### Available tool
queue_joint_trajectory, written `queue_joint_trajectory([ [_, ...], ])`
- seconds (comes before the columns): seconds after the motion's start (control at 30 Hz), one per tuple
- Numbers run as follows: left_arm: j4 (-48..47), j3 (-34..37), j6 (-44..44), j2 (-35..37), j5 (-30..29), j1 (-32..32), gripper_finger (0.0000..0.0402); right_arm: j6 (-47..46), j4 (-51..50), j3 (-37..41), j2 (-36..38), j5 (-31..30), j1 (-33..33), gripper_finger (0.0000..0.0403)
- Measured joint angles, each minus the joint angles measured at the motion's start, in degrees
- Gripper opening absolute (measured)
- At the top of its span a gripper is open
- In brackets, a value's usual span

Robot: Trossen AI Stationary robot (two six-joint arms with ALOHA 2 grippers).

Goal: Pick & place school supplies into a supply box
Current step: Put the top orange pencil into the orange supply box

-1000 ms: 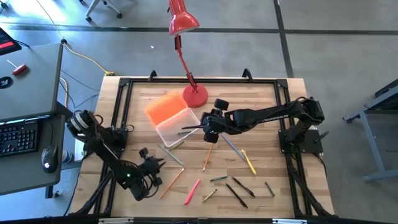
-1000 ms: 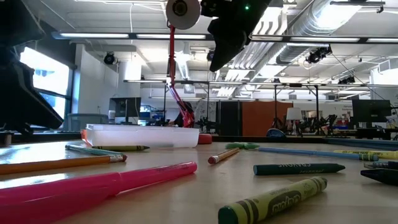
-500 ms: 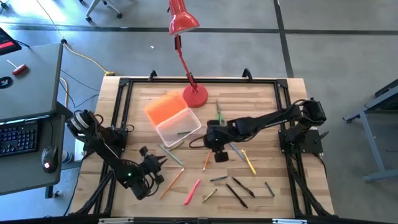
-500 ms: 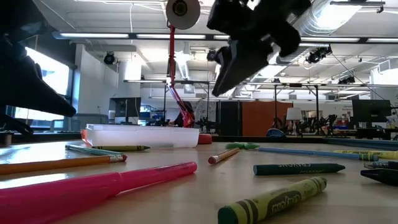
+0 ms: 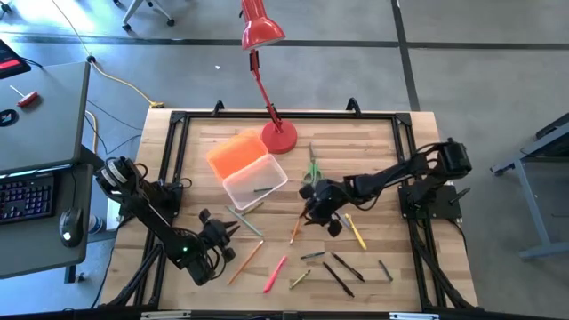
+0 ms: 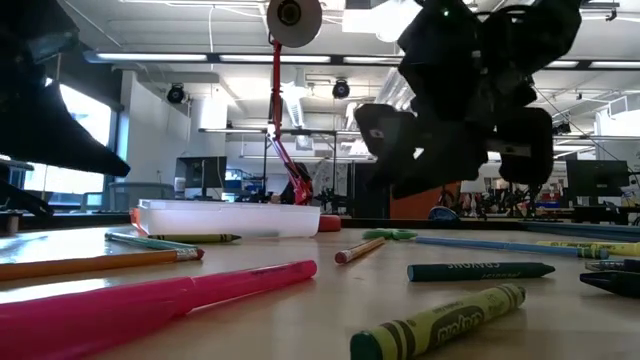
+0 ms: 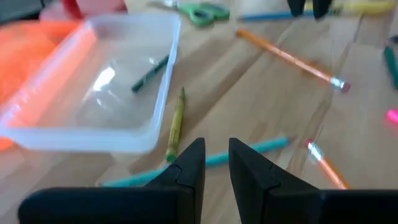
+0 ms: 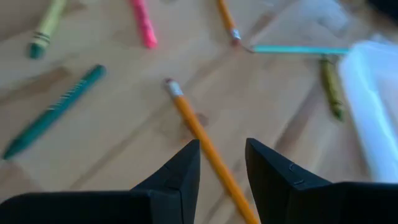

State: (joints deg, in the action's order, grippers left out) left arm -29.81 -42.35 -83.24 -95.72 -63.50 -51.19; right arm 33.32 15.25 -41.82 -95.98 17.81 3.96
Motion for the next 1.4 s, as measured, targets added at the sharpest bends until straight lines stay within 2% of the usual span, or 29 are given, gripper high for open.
queue_joint_trajectory([
  [0.17, -0.9, 0.0, 0.5, 0.7, -1.9, 2.4, 0.0101, 0.4, 1.3, -3.0, -4.7, 4.0, -1.1, 0.0108],
  [0.4, 1.1, 0.0, 6.4, 4.2, 2.5, 5.6, 0.0101, 4.4, -3.4, -11.0, -14.5, 8.8, -1.8, 0.0108],
  [0.57, 1.8, 0.0, 10.9, 6.8, 2.0, 5.4, 0.0101, 8.8, -5.7, -12.6, -16.7, 10.2, -2.3, 0.0108],
  [0.7, 2.1, 0.0, 14.5, 9.3, 1.2, 5.4, 0.0101, 8.6, -5.1, -12.5, -18.0, 11.3, -3.9, 0.0106],
  [0.8, 2.3, 0.0, 17.2, 10.2, 0.6, 5.4, 0.0101, 8.4, -3.8, -12.5, -19.5, 13.9, -5.2, 0.0086],
  [0.9, 2.7, 0.0, 18.5, 11.1, -0.1, 5.4, 0.0101, 9.5, -1.9, -12.6, -21.7, 17.9, -6.0, 0.0046],
  [0.97, 2.8, 0.0, 18.6, 11.9, -0.2, 5.4, 0.0101, 9.1, -1.3, -12.6, -23.2, 18.6, -6.1, 0.0016],
  [1.03, 2.8, 0.0, 18.7, 12.2, -0.3, 5.4, 0.0101, 9.0, -1.1, -12.6, -24.0, 18.6, -6.1, 0.0008],
  [1.13, 2.7, 0.0, 19.0, 12.4, -0.8, 5.4, 0.0101, 8.6, -0.3, -12.5, -24.1, 18.8, -5.6, 0.0018],
  [1.27, 2.8, 0.0, 19.0, 12.4, -1.9, 5.4, 0.0101, 7.5, 0.5, -12.8, -20.0, 18.4, -5.1, 0.0007],
  [1.4, 2.8, 0.0, 19.0, 12.5, -3.2, 5.5, 0.0101, 5.7, 1.0, -15.0, -12.8, 13.1, -5.1, 0.0009],
])
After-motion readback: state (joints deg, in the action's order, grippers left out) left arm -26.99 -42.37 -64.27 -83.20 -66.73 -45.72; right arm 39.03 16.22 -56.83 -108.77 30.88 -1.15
